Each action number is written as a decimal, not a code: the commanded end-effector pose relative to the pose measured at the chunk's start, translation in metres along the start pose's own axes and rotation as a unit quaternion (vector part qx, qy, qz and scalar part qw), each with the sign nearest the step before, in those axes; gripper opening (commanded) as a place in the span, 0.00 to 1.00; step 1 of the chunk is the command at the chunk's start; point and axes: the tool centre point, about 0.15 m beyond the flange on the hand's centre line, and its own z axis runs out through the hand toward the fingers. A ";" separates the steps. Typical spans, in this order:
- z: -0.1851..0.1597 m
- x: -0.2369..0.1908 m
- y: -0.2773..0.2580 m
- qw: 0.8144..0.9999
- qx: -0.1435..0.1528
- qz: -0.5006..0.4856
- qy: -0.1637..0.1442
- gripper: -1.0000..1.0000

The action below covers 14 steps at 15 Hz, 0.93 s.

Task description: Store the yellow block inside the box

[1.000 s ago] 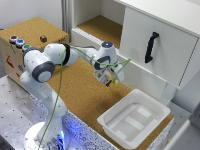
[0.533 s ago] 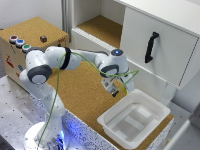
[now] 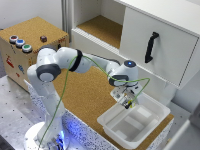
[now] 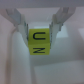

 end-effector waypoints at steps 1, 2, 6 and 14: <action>0.058 0.038 0.012 0.992 0.081 -0.086 -0.035 0.00; 0.058 0.040 0.009 0.992 0.087 -0.088 -0.032 1.00; 0.027 0.036 0.000 0.992 0.078 -0.097 0.008 1.00; -0.081 0.027 -0.046 0.991 0.052 -0.099 0.076 1.00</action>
